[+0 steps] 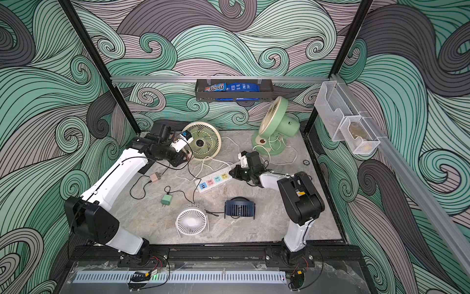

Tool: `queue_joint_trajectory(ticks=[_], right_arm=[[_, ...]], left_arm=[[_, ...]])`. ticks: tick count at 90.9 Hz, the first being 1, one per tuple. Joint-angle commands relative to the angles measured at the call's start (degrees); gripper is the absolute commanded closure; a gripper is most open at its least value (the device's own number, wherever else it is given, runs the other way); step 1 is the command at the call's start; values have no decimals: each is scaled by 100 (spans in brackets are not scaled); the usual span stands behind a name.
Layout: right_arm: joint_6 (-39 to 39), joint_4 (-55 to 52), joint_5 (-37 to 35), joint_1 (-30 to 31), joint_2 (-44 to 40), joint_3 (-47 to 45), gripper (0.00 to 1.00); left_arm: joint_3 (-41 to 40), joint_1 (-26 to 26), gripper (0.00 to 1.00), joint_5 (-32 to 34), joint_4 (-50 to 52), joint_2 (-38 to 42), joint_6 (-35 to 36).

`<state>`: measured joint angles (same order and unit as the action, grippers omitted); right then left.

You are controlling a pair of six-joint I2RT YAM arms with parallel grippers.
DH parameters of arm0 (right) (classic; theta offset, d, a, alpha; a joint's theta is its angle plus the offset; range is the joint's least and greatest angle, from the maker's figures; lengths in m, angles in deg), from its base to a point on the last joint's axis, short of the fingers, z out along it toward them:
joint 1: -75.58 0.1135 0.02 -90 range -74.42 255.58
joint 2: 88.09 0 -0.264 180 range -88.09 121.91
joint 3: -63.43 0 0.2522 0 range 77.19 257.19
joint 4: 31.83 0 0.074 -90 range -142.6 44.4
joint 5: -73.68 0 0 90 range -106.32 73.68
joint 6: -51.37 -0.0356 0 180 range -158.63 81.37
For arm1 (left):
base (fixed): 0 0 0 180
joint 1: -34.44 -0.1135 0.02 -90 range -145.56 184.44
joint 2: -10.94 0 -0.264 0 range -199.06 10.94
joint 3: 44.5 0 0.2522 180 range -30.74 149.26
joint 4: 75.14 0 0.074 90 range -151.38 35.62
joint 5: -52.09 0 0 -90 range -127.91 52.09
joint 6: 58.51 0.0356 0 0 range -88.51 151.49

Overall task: Unplug the desk fan from the power strip
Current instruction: Remove the plug from the socket, then place the plug at the center of the board.

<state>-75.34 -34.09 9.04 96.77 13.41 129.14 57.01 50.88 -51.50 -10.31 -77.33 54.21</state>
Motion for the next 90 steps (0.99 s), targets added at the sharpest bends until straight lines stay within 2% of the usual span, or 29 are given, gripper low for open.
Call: queue_joint_trajectory(ticks=[1,16,23,38,51,69,90], right_arm=[[121,-119,-44,-85,-267,41,97],[159,-181,-58,-182,-451,9,97],[162,-184,-75,-239,-536,-11,97],[189,-200,-102,-437,-770,-78,97],[299,-360,-110,-754,-1044,-112,97],[502,-654,-119,-1399,-1561,-192,97],[650,-923,-187,-1846,-2143,-344,97]], left_arm=[[208,-129,100,-47,144,182,-4],[589,-238,100,-258,204,271,-178],[823,-238,100,-617,170,247,-270],[1785,-51,100,-1184,444,-107,-538],[2481,457,100,-1178,659,-477,-615],[3150,1554,100,-900,741,-1107,-522],[4017,2482,100,-759,669,-2303,-577]])
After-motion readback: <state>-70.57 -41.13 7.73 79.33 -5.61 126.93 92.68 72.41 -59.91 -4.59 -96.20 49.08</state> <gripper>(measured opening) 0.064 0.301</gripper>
